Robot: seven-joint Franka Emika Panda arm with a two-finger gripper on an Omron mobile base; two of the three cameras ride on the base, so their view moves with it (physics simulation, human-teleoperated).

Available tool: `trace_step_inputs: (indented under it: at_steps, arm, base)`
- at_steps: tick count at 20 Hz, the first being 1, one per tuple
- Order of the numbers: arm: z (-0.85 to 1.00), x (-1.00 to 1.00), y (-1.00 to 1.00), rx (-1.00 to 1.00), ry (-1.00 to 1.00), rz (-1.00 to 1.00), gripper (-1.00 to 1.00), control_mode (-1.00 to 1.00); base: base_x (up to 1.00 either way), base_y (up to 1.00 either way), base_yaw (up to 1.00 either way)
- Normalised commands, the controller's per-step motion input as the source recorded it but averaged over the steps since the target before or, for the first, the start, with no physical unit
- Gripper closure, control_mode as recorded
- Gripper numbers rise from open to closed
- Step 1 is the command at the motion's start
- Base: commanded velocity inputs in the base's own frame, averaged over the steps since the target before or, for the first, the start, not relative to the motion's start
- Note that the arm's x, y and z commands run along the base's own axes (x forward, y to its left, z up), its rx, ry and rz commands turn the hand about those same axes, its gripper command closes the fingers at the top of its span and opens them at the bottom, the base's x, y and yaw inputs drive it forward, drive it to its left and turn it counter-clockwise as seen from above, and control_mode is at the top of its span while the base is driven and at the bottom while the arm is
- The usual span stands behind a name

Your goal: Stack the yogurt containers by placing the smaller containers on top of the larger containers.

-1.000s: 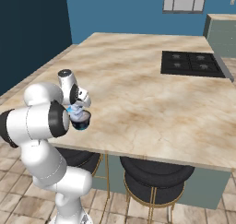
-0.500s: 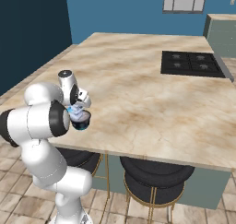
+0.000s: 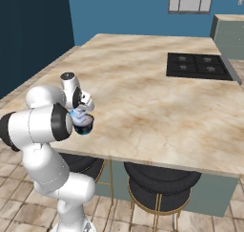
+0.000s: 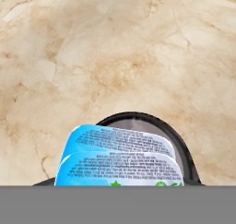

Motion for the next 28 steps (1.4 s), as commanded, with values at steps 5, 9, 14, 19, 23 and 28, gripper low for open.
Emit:
trace_step_inputs:
  at_steps: [5, 9, 14, 19, 23, 28]
  arm:
    - [-0.05, 0.00, 0.00, 0.00, 0.00, 0.00, -1.00, -1.00]
    - [-0.04, -0.01, 0.00, 0.00, 0.00, 0.00, -1.00, -1.00]
    - [-0.03, -0.01, 0.00, 0.00, 0.00, 0.00, -1.00, -1.00]
    - [-0.01, -0.01, 0.00, 0.00, 0.00, 0.00, -1.00, -1.00]
    - [0.01, -0.04, 0.00, 0.00, 0.00, 0.00, -1.00, -1.00]
    - [0.08, -0.10, 0.00, 0.00, -0.01, 0.00, -1.00, -1.00]
  base:
    - [0.00, 0.00, 0.00]
    - [0.00, 0.00, 0.00]
    - [0.00, 0.00, 0.00]
    - [0.00, 0.00, 0.00]
    - [0.00, 0.00, 0.00]
    - [0.00, 0.00, 0.00]
